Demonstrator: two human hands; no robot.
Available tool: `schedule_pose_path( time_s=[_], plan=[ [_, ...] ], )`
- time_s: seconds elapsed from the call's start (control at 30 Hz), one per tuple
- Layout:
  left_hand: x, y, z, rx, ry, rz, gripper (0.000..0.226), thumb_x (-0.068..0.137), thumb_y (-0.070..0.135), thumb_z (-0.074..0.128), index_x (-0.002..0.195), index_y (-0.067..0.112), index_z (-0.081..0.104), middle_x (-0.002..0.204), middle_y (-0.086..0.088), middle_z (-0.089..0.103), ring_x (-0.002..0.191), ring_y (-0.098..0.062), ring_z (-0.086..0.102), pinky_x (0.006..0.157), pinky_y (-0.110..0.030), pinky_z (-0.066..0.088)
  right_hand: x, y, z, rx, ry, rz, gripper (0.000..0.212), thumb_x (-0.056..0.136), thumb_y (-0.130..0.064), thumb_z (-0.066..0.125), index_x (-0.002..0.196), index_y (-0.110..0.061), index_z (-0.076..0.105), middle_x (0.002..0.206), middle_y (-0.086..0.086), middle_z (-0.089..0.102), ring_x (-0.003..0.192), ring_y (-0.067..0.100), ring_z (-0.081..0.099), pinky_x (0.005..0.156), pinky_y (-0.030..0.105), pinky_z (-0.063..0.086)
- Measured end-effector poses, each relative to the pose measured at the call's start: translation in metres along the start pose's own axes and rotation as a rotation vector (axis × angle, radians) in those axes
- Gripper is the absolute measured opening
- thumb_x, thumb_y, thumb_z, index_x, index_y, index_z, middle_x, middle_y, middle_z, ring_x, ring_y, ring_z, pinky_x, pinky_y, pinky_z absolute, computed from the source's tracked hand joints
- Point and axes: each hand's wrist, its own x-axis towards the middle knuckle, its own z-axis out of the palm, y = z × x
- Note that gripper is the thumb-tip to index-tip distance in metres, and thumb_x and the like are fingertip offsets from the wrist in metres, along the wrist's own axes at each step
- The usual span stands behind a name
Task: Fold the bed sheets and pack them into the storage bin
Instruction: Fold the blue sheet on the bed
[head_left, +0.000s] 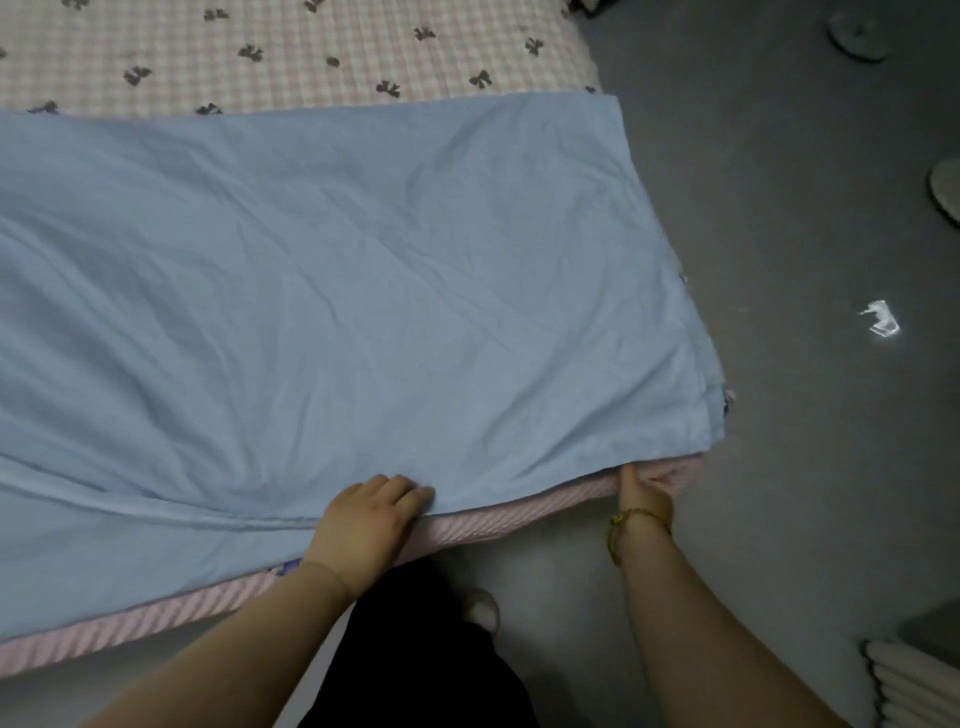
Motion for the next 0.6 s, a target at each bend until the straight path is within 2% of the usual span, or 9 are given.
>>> schedule_pose_path(
  time_s=[0.07, 0.13, 0.2, 0.27, 0.37, 0.4, 0.43, 0.5, 0.6],
  plan=[
    [0.021, 0.014, 0.008, -0.014, -0.037, 0.058, 0.032, 0.065, 0.027, 0.038, 0.09, 0.028, 0.057, 0.066, 0.007, 0.066, 0.049, -0.014, 0.06, 0.039, -0.014, 0.037, 0.021, -0.008, -0.005, 0.286, -0.121, 0.12, 0.043, 0.094, -0.02, 0.052, 0.132, -0.002, 0.044, 0.114, 0.006, 0.056, 0.102, 0.024, 0.055, 0.088, 0.027, 0.045],
    [0.04, 0.024, 0.017, 0.001, -0.045, 0.103, 0.038, 0.064, 0.026, 0.037, 0.077, 0.023, 0.073, 0.067, 0.006, 0.067, 0.048, -0.013, 0.061, 0.035, -0.013, 0.036, 0.041, -0.015, -0.015, 0.513, -0.175, 0.095, 0.043, 0.095, -0.018, 0.05, 0.136, -0.007, 0.042, 0.128, 0.007, 0.052, 0.106, 0.021, 0.053, 0.076, 0.021, 0.053],
    [0.055, 0.031, 0.021, 0.007, -0.051, 0.127, 0.039, 0.065, 0.025, 0.037, 0.073, 0.021, 0.075, 0.069, 0.006, 0.068, 0.048, -0.013, 0.061, 0.033, -0.013, 0.035, 0.056, -0.024, -0.024, 0.594, -0.213, 0.071, 0.046, 0.097, -0.031, 0.043, 0.138, -0.01, 0.04, 0.132, 0.005, 0.049, 0.108, 0.023, 0.051, 0.08, 0.027, 0.051],
    [0.065, 0.036, 0.024, 0.0, -0.051, 0.141, 0.039, 0.065, 0.025, 0.038, 0.074, 0.019, 0.075, 0.069, 0.006, 0.069, 0.048, -0.012, 0.062, 0.032, -0.013, 0.033, 0.071, -0.03, -0.03, 0.594, -0.236, 0.112, 0.048, 0.097, -0.04, 0.038, 0.135, -0.011, 0.042, 0.125, 0.005, 0.05, 0.108, 0.024, 0.05, 0.088, 0.034, 0.044],
    [0.079, 0.045, 0.027, 0.008, -0.059, 0.152, 0.039, 0.065, 0.025, 0.037, 0.073, 0.019, 0.075, 0.068, 0.006, 0.069, 0.048, -0.011, 0.063, 0.03, -0.013, 0.033, 0.091, -0.039, -0.037, 0.47, -0.147, 0.061, 0.041, 0.095, -0.026, 0.048, 0.129, -0.003, 0.048, 0.13, 0.012, 0.053, 0.114, 0.031, 0.053, 0.094, 0.041, 0.045],
    [0.081, 0.046, 0.028, 0.01, -0.064, 0.147, 0.039, 0.065, 0.025, 0.037, 0.072, 0.019, 0.075, 0.068, 0.006, 0.069, 0.048, -0.01, 0.063, 0.03, -0.014, 0.034, 0.093, -0.041, -0.039, 0.386, -0.072, 0.016, 0.039, 0.092, -0.019, 0.053, 0.127, 0.0, 0.05, 0.129, 0.014, 0.054, 0.112, 0.03, 0.055, 0.095, 0.039, 0.046],
    [0.083, 0.047, 0.028, 0.007, -0.067, 0.14, 0.039, 0.066, 0.026, 0.037, 0.071, 0.02, 0.075, 0.067, 0.006, 0.069, 0.048, -0.01, 0.063, 0.03, -0.014, 0.034, 0.094, -0.043, -0.041, 0.292, 0.013, -0.033, 0.038, 0.09, -0.012, 0.056, 0.124, 0.002, 0.051, 0.127, 0.016, 0.055, 0.106, 0.027, 0.056, 0.092, 0.03, 0.048],
    [0.085, 0.049, 0.029, -0.01, -0.077, 0.134, 0.038, 0.067, 0.027, 0.038, 0.071, 0.02, 0.075, 0.067, 0.006, 0.069, 0.047, -0.01, 0.063, 0.03, -0.015, 0.035, 0.097, -0.045, -0.044, 0.183, 0.108, -0.157, 0.04, 0.086, -0.005, 0.059, 0.123, 0.005, 0.048, 0.118, 0.018, 0.057, 0.095, 0.021, 0.053, 0.074, 0.011, 0.045],
    [0.086, 0.052, 0.032, -0.009, -0.103, 0.126, 0.037, 0.067, 0.028, 0.038, 0.072, 0.021, 0.074, 0.067, 0.007, 0.068, 0.048, -0.009, 0.064, 0.031, -0.014, 0.035, 0.099, -0.045, -0.047, 0.111, 0.034, -0.269, 0.041, 0.085, -0.003, 0.06, 0.123, 0.002, 0.045, 0.106, 0.011, 0.052, 0.098, 0.025, 0.054, 0.069, 0.015, 0.044]
  ],
)
